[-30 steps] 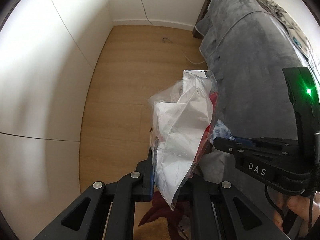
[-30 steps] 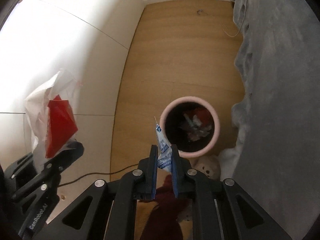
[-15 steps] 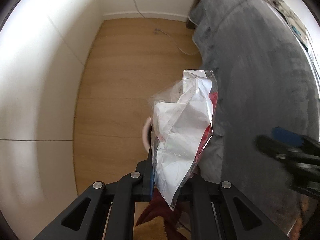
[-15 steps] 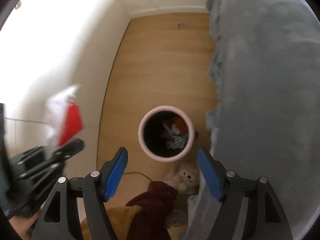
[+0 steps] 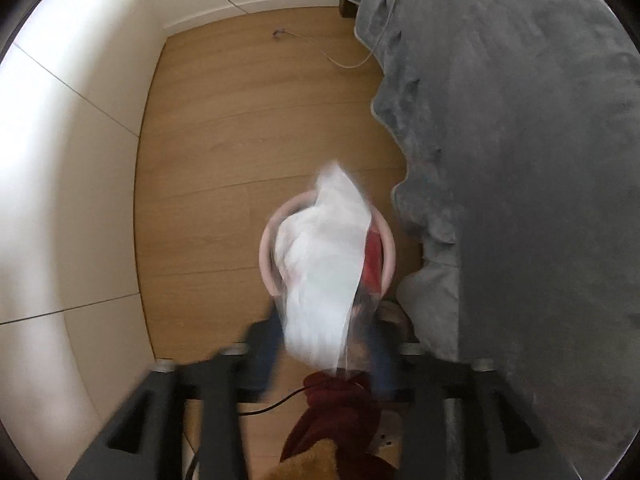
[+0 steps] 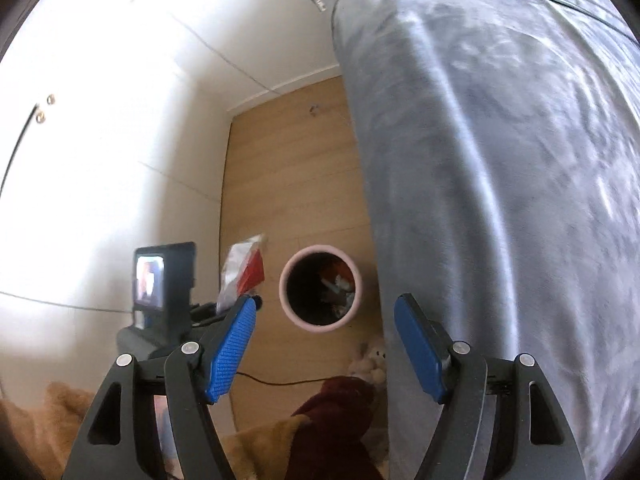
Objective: Collect trash
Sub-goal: 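Open both tools over the bin to drop the packet and wrapper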
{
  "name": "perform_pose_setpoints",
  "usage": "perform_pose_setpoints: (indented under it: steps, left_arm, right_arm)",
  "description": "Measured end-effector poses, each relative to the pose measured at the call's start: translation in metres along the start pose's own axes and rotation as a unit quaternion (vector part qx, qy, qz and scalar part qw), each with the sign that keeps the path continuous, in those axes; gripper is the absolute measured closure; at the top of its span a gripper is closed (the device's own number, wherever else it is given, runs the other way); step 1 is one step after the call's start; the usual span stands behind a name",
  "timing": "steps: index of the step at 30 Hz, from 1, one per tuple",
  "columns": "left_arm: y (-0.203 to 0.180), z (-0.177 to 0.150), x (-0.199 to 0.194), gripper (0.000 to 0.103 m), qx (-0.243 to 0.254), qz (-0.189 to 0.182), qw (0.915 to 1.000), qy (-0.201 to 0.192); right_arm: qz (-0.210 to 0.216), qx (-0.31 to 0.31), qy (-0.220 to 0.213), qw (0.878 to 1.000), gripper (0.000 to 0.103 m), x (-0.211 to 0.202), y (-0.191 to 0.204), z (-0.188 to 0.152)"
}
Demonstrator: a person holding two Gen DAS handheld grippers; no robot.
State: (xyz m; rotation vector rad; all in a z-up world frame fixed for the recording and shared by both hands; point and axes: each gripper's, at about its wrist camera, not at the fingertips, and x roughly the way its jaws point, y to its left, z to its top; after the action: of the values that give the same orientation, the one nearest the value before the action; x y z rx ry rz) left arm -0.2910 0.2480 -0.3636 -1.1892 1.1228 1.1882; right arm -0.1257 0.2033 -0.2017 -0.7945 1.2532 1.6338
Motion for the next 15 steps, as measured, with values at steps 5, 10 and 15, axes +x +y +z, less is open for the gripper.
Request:
perform_pose_setpoints:
  steps: [5,10,15]
  left_arm:
    - [0.004,0.003,-0.005,0.019,-0.009,-0.019,0.9997,-0.015]
    - [-0.009,0.002,-0.020,0.019,0.011,-0.015,0.9994,-0.029]
    - [-0.033,0.007,-0.060,0.019,0.043,-0.015,0.9967,-0.067]
  right_arm:
    - [0.006,0.016,-0.006,1.000,0.032,-0.009,-0.011,-0.004]
    - [0.014,0.032,-0.015,0.999,0.032,-0.013,-0.022,-0.009]
    - [0.014,0.056,-0.045,0.997,0.032,-0.029,-0.038,-0.017]
